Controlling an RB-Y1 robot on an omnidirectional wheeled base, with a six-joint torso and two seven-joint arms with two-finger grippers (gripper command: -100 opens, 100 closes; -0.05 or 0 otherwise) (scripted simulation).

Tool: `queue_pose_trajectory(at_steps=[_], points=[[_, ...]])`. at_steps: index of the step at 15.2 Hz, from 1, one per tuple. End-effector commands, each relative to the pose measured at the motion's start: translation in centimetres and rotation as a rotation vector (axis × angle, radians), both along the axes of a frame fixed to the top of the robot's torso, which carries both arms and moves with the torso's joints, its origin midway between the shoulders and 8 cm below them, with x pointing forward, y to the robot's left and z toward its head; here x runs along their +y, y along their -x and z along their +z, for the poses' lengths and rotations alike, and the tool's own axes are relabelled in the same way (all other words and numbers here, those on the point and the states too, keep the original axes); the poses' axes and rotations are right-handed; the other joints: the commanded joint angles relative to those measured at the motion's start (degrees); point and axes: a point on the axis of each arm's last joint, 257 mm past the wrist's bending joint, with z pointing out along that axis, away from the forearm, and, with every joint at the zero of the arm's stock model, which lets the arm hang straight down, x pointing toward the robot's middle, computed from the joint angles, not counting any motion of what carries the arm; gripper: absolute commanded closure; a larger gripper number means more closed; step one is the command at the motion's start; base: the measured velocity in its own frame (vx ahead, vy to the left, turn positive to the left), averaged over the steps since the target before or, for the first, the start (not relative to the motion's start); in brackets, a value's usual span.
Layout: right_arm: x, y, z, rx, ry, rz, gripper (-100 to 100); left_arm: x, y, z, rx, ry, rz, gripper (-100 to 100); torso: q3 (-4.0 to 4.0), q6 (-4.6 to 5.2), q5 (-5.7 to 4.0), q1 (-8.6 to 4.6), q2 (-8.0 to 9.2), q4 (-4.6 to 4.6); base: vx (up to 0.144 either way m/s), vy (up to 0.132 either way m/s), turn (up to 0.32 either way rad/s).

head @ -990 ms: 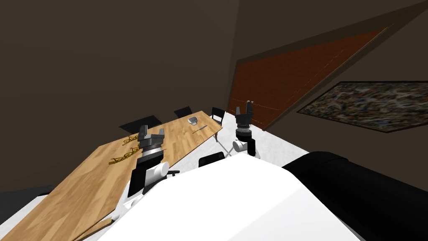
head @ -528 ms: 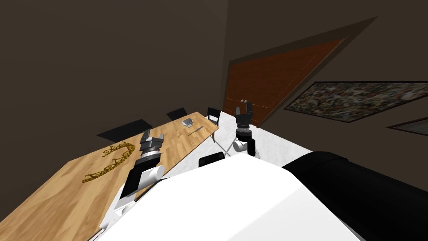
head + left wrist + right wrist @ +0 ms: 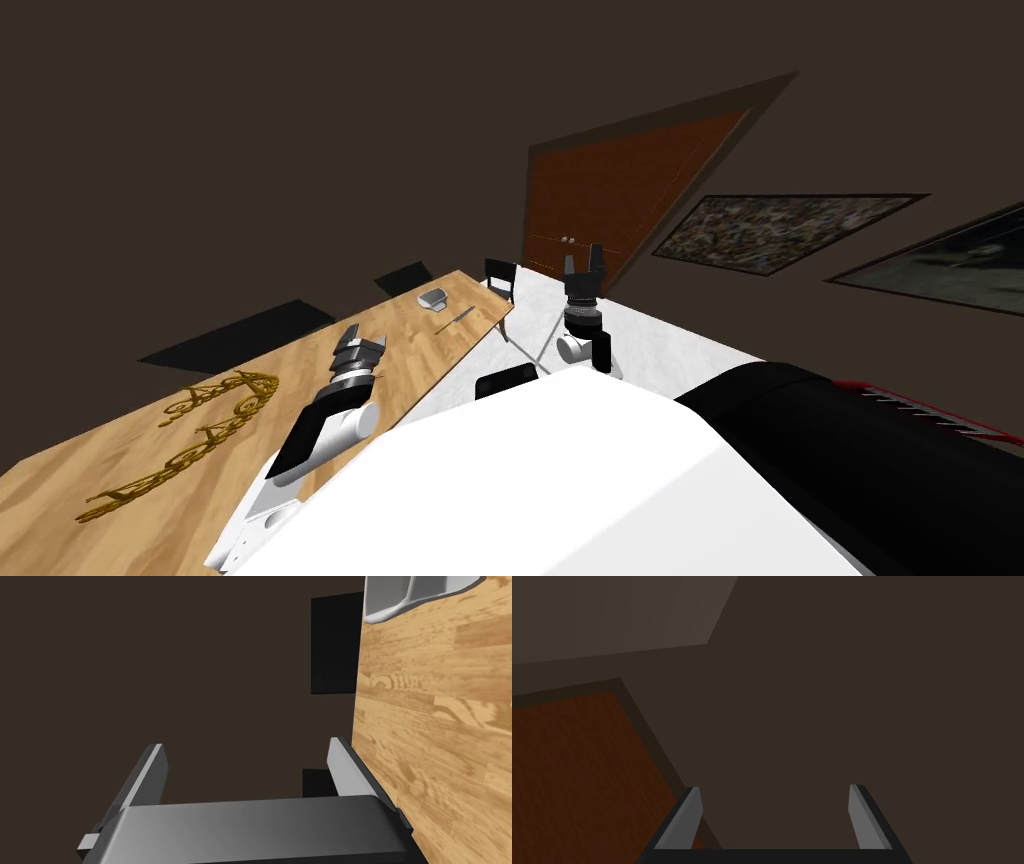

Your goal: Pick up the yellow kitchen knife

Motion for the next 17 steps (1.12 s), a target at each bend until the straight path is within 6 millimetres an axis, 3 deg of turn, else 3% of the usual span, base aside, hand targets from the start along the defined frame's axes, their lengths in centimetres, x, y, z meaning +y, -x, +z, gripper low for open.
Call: queue_pose_trajectory(at_steps=[1,2,4,5,7,8,10,11,13,14,16,17], points=[[0.0,0.0,0.0,0.000,0.000,0.000,0,0.7,0.1,-1.3,0.038,0.012,0.013,-100,0.00,0.00,0.00,0.00,0.00,0.00,0.023,-0.025,-0.078],[0.0,0.0,0.0,0.000,0.000,0.000,0,2.8,0.7,-3.2,0.095,0.034,0.047,-100,0.00,-0.03,0.01,0.03,0.01,0.00,0.027,-0.044,-0.236],[0.0,0.0,0.0,0.000,0.000,0.000,0,2.9,0.8,-3.7,0.113,0.040,0.049,-100,-0.01,0.01,0.00,-0.01,-0.01,0.00,0.028,-0.037,-0.171],[0.0,0.0,0.0,0.000,0.000,0.000,0,5.0,1.6,-5.5,0.165,0.063,0.086,-100,0.00,-0.03,0.00,0.02,0.00,0.00,0.034,-0.039,-0.253],[0.0,0.0,0.0,0.000,0.000,0.000,0,5.1,1.7,-6.2,0.188,0.071,0.089,-100,-0.01,-0.01,0.00,0.00,-0.02,-0.01,0.031,-0.034,-0.148],[0.0,0.0,0.0,0.000,0.000,0.000,0,7.0,2.7,-7.6,0.234,0.096,0.124,-100,0.00,-0.03,0.00,0.02,0.00,0.00,0.035,-0.040,-0.222],[0.0,0.0,0.0,0.000,0.000,0.000,0,7.2,2.9,-8.6,0.261,0.105,0.131,-100,-0.01,0.01,0.00,0.00,-0.03,0.00,0.034,-0.032,-0.183],[0.0,0.0,0.0,0.000,0.000,0.000,0,9.1,4.1,-10.0,0.306,0.134,0.167,-100,-0.01,-0.02,0.01,0.03,-0.01,-0.01,0.038,-0.038,-0.255],[0.0,0.0,0.0,0.000,0.000,0.000,0,9.3,4.4,-10.9,0.333,0.144,0.175,-100,-0.02,0.00,0.00,0.01,-0.03,-0.01,0.035,-0.030,-0.166],[0.0,0.0,0.0,0.000,0.000,0.000,0,11.2,5.8,-12.4,0.378,0.176,0.214,-100,-0.01,-0.03,0.01,0.03,-0.01,-0.01,0.041,-0.031,-0.205],[0.0,0.0,0.0,0.000,0.000,0.000,0,11.3,6.2,-13.2,0.403,0.186,0.221,-100,-0.02,0.00,0.01,0.02,-0.04,-0.01,0.038,-0.027,-0.182],[0.0,0.0,0.0,0.000,0.000,0.000,0,13.0,7.7,-14.6,0.447,0.222,0.261,-100,-0.01,-0.03,0.01,0.03,-0.02,-0.01,0.044,-0.038,-0.292]])
